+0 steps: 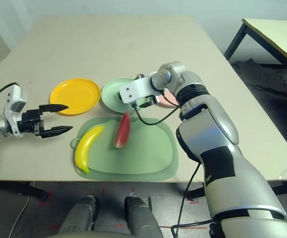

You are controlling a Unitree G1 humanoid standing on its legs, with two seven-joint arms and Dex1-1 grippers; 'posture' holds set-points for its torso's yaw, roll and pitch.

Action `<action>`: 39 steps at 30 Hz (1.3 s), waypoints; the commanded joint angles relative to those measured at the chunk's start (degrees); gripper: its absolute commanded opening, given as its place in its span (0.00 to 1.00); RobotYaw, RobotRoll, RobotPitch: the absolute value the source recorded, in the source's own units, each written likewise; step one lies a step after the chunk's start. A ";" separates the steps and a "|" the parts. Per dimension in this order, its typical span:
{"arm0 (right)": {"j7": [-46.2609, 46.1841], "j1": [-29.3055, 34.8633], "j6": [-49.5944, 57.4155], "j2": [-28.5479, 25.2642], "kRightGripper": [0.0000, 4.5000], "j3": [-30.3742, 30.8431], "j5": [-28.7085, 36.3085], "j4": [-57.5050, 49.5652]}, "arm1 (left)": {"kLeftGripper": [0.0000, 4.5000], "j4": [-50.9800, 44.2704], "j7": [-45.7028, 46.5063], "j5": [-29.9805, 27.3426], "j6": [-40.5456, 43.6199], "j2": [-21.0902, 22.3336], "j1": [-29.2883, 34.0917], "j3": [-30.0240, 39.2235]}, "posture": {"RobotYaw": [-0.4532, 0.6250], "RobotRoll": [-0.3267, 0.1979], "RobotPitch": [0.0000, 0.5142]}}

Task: Place the fruits into color-matched plates.

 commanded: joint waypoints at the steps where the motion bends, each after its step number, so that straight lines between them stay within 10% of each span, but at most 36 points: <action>1: 10.12 -0.44 -9.32 -1.62 1.00 -0.88 3.25 -4.38 | 1.00 -0.98 -5.48 -2.15 -1.14 0.32 0.10 -0.90 | 0.44 0.62 0.25; 17: 27.92 6.96 -1.07 -1.80 1.00 0.08 20.75 -33.85 | 1.00 -0.12 -13.52 -2.33 -5.57 0.04 -1.43 -2.61 | 0.45 0.62 0.25; 39: 24.31 13.53 -0.06 1.45 1.00 4.42 14.53 -31.36 | 1.00 -2.19 -10.86 -2.84 -6.22 1.38 1.42 -1.75 | 0.49 0.62 0.27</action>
